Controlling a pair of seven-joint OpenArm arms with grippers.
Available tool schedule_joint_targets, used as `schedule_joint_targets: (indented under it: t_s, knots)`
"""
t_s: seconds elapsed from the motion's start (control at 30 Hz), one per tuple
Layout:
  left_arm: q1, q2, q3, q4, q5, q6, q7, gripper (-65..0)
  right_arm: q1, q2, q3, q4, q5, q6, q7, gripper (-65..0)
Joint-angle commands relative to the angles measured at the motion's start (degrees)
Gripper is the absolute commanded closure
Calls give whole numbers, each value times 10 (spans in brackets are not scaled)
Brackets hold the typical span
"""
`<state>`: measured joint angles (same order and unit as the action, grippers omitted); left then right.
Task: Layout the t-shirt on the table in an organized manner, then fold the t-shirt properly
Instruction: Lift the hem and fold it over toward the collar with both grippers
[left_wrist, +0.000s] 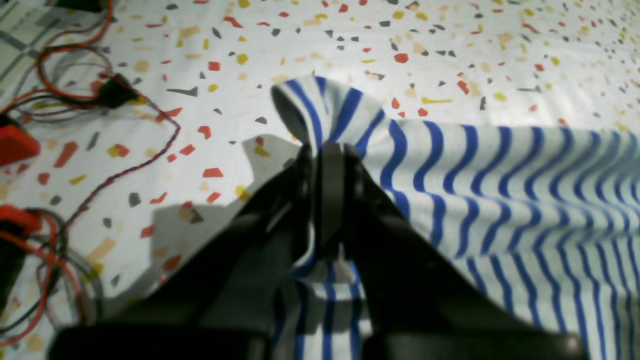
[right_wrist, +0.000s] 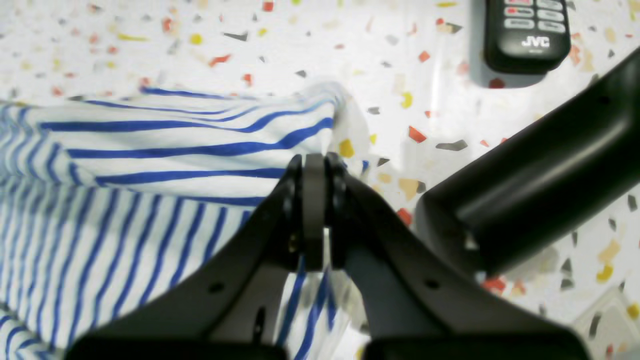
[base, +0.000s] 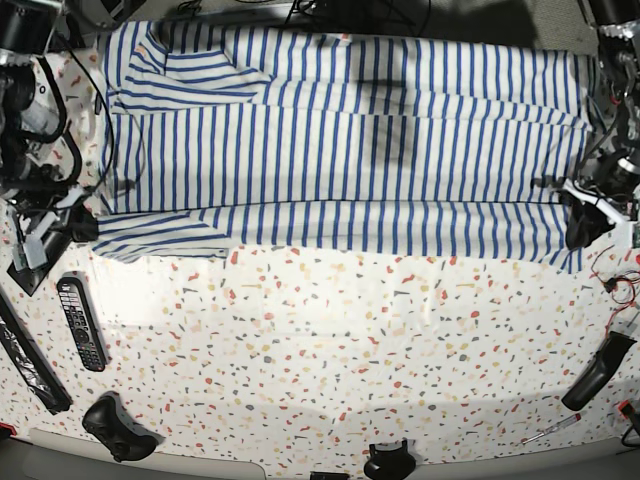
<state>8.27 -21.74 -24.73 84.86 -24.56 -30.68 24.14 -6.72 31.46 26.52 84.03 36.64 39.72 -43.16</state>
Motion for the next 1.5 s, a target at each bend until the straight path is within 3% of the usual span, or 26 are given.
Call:
schedule_joint_targets:
  t_s: [0.0,0.17,0.33,0.5,0.67,0.83,0.97,1.47]
  knots:
    - [2,-11,-13,15,-16,-2,-14,0,-7,14,14,22,17,3,11,0]
    - [31,-11,-63,34,-60,-4,13,0,-82,14,55,87,42,3,10,0]
    - [45,-11,-91,40,-59,-33,48,0,-149,12,83,137,75,3,-4,0]
    - [63,-11,-91,41,-59,-32,48,0,-187,-25,106,173,75,3,-11,0]
    - [88,-11,-91,41,-53,-33,45,0,-192,-67,119,177,55,3,-11,0]
    - [100,-12,-91,40,-7,-32,28,0,-192,-86,119,177,34,3,-12,0]
    - [100,-12,-91,40,11,-32,29,0,-192,-91,119,177,4,3,-15,0]
    - [110,-12,-91,40,12,-33,45,0,-219,-91,119,177,8,3,-28,0]
